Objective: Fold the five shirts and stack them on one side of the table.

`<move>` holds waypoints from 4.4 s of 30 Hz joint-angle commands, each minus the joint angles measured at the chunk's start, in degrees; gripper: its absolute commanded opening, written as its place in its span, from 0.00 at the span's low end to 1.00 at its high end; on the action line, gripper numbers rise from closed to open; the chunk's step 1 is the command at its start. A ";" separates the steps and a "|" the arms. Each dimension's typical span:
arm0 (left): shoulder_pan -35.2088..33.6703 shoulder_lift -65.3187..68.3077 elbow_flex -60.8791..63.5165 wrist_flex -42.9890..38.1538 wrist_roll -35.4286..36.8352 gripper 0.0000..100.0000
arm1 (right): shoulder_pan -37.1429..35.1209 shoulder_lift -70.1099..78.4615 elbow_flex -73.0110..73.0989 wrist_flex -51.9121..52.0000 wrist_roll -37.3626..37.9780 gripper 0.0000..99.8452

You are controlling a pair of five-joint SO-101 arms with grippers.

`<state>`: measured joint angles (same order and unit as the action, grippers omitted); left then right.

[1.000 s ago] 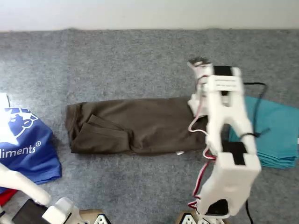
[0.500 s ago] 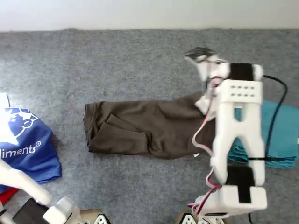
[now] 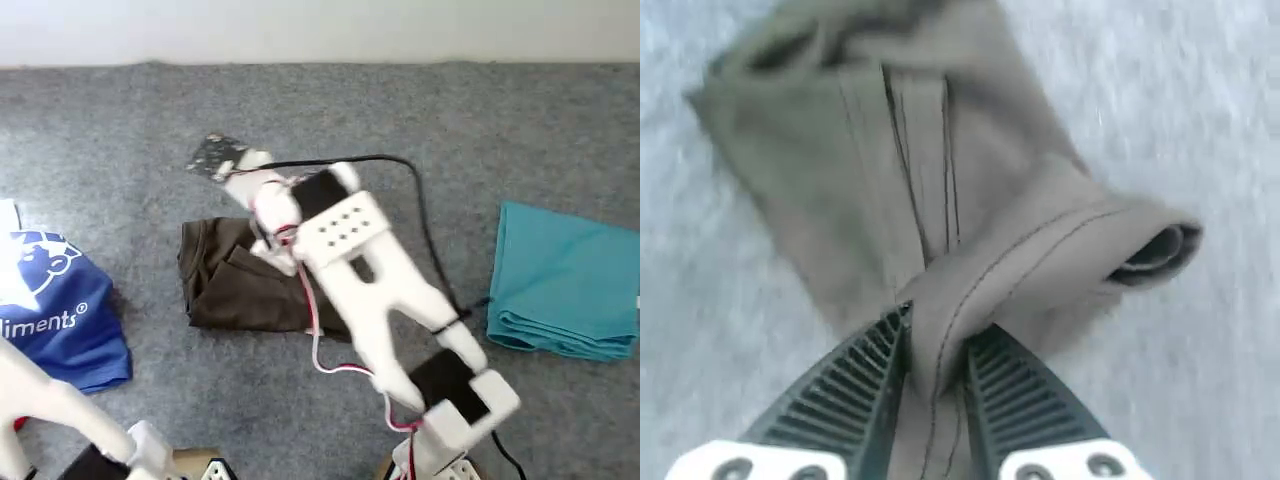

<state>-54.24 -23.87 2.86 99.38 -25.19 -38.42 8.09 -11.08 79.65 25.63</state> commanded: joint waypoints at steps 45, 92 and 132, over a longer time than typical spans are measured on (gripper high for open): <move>-11.25 -17.49 23.08 -6.77 0.35 0.02 | -16.75 34.07 -25.23 10.59 -2.81 0.01; -17.76 -17.14 23.60 -8.79 0.18 0.02 | 14.20 50.42 -65.05 18.42 -2.81 0.01; -16.97 -17.49 23.60 -8.70 0.18 0.02 | -4.00 52.09 -79.47 23.52 -7.21 0.01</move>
<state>-71.30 -39.96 26.68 91.30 -25.19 -43.08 66.29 -93.54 100.48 20.00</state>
